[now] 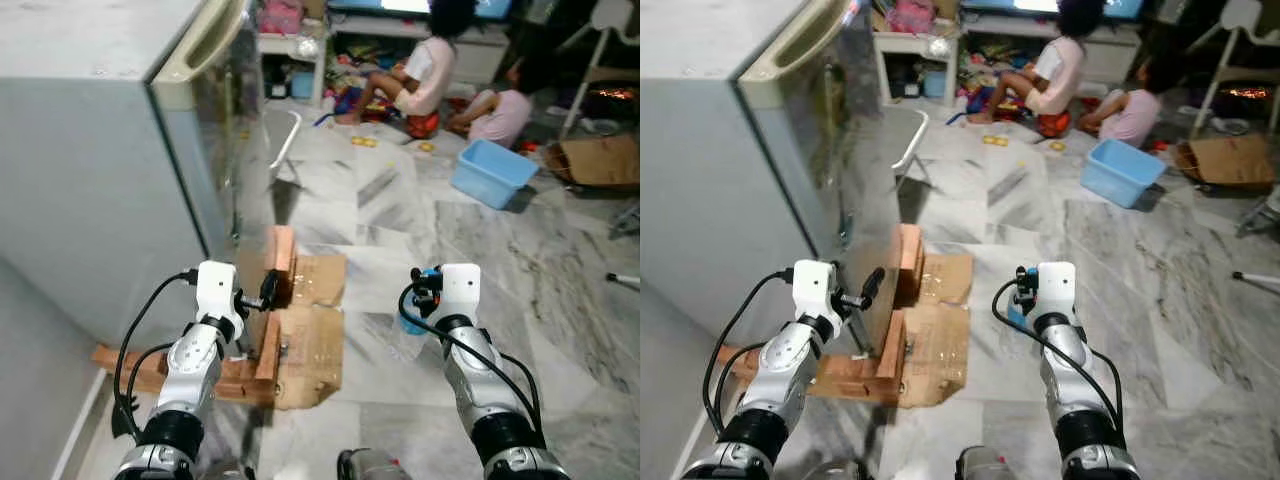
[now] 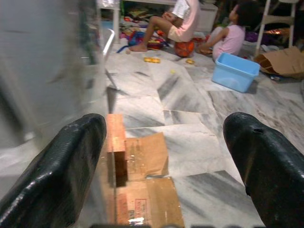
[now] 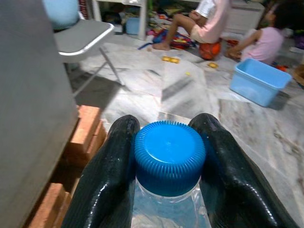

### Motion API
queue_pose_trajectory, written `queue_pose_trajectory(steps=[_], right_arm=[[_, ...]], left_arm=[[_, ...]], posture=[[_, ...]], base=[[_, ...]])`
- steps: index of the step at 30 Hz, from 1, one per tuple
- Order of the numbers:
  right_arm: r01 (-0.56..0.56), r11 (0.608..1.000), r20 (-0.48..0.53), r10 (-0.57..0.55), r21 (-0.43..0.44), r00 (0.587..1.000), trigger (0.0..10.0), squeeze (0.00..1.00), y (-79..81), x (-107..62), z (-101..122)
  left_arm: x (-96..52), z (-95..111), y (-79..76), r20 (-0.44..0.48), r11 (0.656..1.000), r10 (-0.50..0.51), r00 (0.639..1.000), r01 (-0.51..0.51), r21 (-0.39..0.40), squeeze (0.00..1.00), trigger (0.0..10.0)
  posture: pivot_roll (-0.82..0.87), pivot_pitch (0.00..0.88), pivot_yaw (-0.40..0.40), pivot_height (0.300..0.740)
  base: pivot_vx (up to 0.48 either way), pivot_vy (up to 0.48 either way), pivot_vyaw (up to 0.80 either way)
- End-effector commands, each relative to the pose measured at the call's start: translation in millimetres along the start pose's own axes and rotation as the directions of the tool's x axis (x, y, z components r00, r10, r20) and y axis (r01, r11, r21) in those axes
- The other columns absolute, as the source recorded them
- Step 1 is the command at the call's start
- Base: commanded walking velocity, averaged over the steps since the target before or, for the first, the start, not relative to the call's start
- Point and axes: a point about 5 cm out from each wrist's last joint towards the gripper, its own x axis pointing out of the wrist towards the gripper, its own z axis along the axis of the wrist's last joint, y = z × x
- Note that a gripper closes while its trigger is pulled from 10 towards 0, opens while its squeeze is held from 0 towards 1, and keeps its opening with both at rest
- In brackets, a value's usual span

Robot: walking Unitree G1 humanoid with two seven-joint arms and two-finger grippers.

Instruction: Restocking fridge

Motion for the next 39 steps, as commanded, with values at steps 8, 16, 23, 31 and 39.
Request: queue_pose_trajectory(steps=[8,16,23,31,39], right_arm=[[0.006,1.0,0.028,-0.006,-0.004,1.0,10.0,0.0,-1.6,2.7,7.5],[0.006,1.0,0.026,-0.006,-0.005,1.0,10.0,0.0,-1.6,2.9,7.2],[0.006,1.0,0.025,-0.006,-0.004,1.0,10.0,0.0,-1.6,2.8,7.0],[0.006,1.0,0.024,-0.006,-0.005,1.0,10.0,0.0,-1.4,3.0,7.7],[0.039,0.999,0.033,-0.039,-0.001,0.999,10.0,0.0,-5.6,-0.1,10.2]], left_arm=[[1.7,6.7,15.1,0.033,0.989,0.142,0.989,-0.143,0.032,0.0,10.0],[3.7,12.9,21.0,0.07,0.974,0.216,0.974,-0.22,0.053,0.0,10.0],[0.4,10.7,23.3,0.064,0.972,0.231,0.971,-0.233,0.015,0.0,10.0],[13.2,20.1,5.2,0.089,0.995,0.1,0.991,-0.101,0.0,0.0,10.0],[24.4,28.4,0.1,0.094,0.997,0.082,0.992,-0.082,0.0,0.0,10.0]], posture=[[0.02,0.0,-0.037,0.74],[0.02,0.0,-0.035,0.74],[0.02,0.0,-0.036,0.74],[0.02,0.0,-0.039,0.74],[0.0,0.0,-0.024,0.74]], base=[[0.0,0.0,-0.24],[0.0,0.0,0.0],[0.0,0.0,0.0],[0.0,0.0,0.0],[0.0,0.0,0.0]])
